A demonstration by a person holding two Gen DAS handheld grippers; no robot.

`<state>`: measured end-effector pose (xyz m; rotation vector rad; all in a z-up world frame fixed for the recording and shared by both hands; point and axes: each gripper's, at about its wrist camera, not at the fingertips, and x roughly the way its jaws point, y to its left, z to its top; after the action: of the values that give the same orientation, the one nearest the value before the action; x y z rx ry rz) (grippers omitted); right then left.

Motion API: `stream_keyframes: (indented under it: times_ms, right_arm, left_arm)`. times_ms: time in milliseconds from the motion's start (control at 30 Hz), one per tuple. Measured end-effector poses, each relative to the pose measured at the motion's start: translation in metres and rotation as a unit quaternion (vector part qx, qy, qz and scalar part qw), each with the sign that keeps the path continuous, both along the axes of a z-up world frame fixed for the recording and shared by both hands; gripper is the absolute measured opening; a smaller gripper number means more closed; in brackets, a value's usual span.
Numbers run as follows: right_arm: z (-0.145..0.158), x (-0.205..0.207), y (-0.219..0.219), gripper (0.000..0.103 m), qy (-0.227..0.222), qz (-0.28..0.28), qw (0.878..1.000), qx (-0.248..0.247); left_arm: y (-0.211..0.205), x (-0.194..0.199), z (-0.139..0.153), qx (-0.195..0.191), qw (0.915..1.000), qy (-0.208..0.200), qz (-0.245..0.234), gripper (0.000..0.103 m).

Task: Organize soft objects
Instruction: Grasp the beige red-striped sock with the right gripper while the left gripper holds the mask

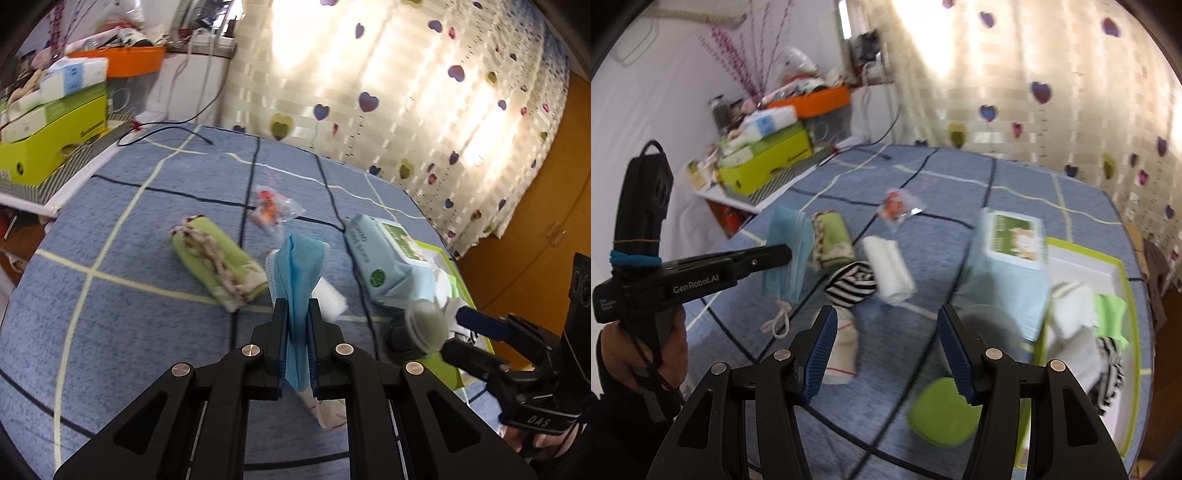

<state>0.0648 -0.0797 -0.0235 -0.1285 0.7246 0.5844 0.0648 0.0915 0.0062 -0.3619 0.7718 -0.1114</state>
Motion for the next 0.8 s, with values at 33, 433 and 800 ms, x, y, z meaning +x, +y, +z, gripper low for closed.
stream_keyframes:
  times_ms: [33, 433, 800]
  right_arm:
    - [-0.002, 0.003, 0.006, 0.056, 0.004, 0.004, 1.000, -0.002]
    - [-0.043, 0.050, 0.078, 0.056, 0.079, 0.034, 0.996, -0.017]
    - [-0.064, 0.041, 0.085, 0.056, 0.118, 0.047, 0.990, -0.056]
  left_arm:
    - [0.004, -0.001, -0.001, -0.002, 1.0000, 0.001, 0.003, 0.010]
    - [0.042, -0.005, -0.017, -0.019, 0.9994, 0.009, 0.029, 0.010]
    - [0.053, -0.002, -0.024, -0.031, 0.9990, 0.013, 0.028, 0.010]
